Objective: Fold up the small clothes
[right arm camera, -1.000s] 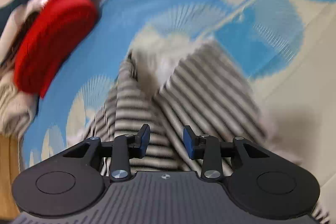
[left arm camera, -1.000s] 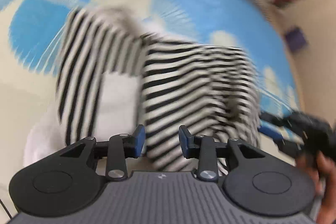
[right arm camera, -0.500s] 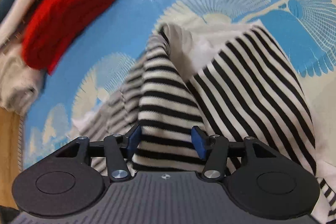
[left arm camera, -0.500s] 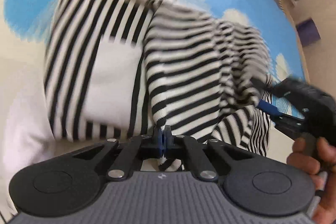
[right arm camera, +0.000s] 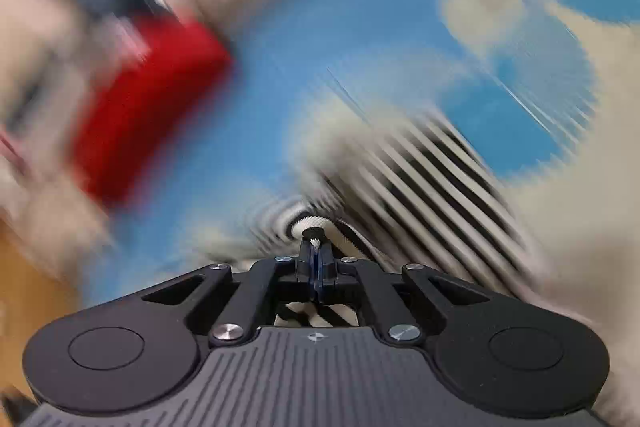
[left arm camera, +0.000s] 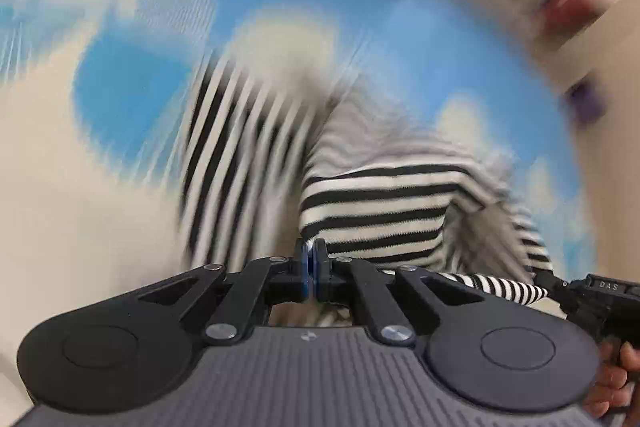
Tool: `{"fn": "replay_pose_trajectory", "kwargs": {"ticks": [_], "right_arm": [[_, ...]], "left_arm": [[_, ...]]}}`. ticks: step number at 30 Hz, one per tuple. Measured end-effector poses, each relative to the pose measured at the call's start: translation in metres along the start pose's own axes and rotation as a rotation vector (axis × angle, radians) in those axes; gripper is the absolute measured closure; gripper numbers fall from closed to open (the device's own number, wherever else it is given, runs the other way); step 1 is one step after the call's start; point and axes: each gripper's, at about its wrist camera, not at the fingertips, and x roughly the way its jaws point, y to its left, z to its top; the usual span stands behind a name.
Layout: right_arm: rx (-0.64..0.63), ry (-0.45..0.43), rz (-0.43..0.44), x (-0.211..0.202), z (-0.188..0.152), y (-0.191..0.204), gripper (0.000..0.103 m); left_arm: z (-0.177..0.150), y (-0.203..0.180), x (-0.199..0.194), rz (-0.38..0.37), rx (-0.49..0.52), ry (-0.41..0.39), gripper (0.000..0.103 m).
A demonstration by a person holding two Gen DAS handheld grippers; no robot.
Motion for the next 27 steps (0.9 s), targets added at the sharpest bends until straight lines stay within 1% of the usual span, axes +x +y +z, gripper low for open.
{"fn": "replay_pose_trajectory", "kwargs": {"ticks": [1, 2, 3, 4, 5, 6, 7, 8, 9, 10, 11, 12, 13, 14, 15, 16, 18, 20, 21, 22, 23, 24, 25, 26, 27], "right_arm": [[0.038, 0.069, -0.03, 0.015, -0.005, -0.01, 0.102], [0.07, 0.102, -0.054, 0.023, -0.008, -0.016, 0.102], [0.08, 0.109, -0.067, 0.025, -0.008, -0.017, 0.099], [0.074, 0.085, -0.047, 0.023, -0.006, -0.014, 0.094], [0.064, 0.052, -0.021, 0.019, -0.003, -0.01, 0.094], [0.048, 0.021, -0.004, 0.014, 0.0, -0.006, 0.09], [0.032, -0.004, -0.008, 0.009, 0.002, -0.001, 0.075], [0.016, -0.027, -0.022, 0.006, 0.004, 0.002, 0.057], [0.007, -0.044, -0.035, 0.006, 0.007, 0.003, 0.052], [0.004, -0.048, -0.042, 0.008, 0.007, 0.004, 0.052], [0.004, -0.035, -0.04, 0.012, 0.007, 0.003, 0.052], [0.006, -0.011, -0.032, 0.017, 0.006, 0.001, 0.053], [0.011, 0.012, -0.028, 0.023, 0.005, 0.001, 0.063], [0.018, 0.031, -0.029, 0.03, 0.003, 0.001, 0.071], [0.026, 0.041, -0.024, 0.033, 0.002, -0.001, 0.091], [0.039, 0.033, -0.013, 0.029, -0.001, -0.002, 0.099], [0.058, -0.017, 0.031, 0.013, -0.001, 0.001, 0.1], [0.036, -0.096, 0.114, -0.015, 0.003, 0.008, 0.1], [0.011, -0.145, 0.14, -0.029, 0.005, 0.011, 0.1], [-0.013, -0.182, 0.14, -0.04, 0.006, 0.01, 0.1], [-0.017, -0.199, 0.121, -0.045, 0.01, 0.01, 0.1], [-0.001, -0.184, 0.096, -0.044, 0.011, 0.005, 0.1], [0.019, -0.138, 0.069, -0.037, 0.01, -0.002, 0.1], [0.034, -0.064, 0.051, -0.026, 0.008, -0.007, 0.1], [0.04, 0.029, 0.042, -0.009, 0.005, -0.01, 0.1]], "left_arm": [[-0.006, 0.006, 0.013, 0.016, -0.019, 0.073, 0.098], [-0.01, 0.009, 0.021, 0.015, -0.033, 0.118, 0.095], [-0.011, 0.009, 0.024, 0.006, -0.033, 0.131, 0.095], [-0.011, 0.007, 0.023, -0.011, -0.026, 0.121, 0.091], [-0.008, 0.005, 0.018, -0.035, -0.014, 0.094, 0.082], [-0.005, 0.004, 0.016, -0.045, -0.007, 0.067, 0.076], [-0.003, 0.003, 0.012, -0.044, -0.002, 0.034, 0.071], [-0.001, 0.003, 0.009, -0.034, 0.0, 0.009, 0.071], [-0.001, 0.006, 0.007, -0.027, -0.004, -0.007, 0.071], [0.0, 0.007, 0.007, -0.021, -0.016, -0.014, 0.071], [-0.001, 0.01, 0.009, -0.02, -0.035, -0.014, 0.071], [0.005, 0.009, 0.012, -0.023, -0.049, -0.01, 0.072], [0.011, 0.007, 0.016, -0.027, -0.056, -0.002, 0.072], [0.01, 0.006, 0.018, -0.027, -0.052, 0.009, 0.079], [0.009, 0.006, 0.018, -0.027, -0.042, 0.014, 0.087], [0.01, 0.001, 0.022, -0.029, -0.034, 0.005, 0.103], [0.014, -0.007, 0.01, -0.057, 0.002, -0.074, 0.102], [0.018, -0.02, -0.019, -0.122, 0.07, -0.212, 0.102], [0.018, -0.023, -0.033, -0.141, 0.1, -0.265, 0.102], [0.018, -0.026, -0.044, -0.155, 0.125, -0.309, 0.102], [0.019, -0.027, -0.05, -0.15, 0.148, -0.334, 0.102], [0.02, -0.026, -0.049, -0.11, 0.16, -0.326, 0.102], [0.022, -0.022, -0.04, -0.054, 0.16, -0.292, 0.102], [0.023, -0.015, -0.027, -0.008, 0.14, -0.238, 0.102], [0.023, -0.008, -0.013, 0.036, 0.12, -0.173, 0.102]]}}
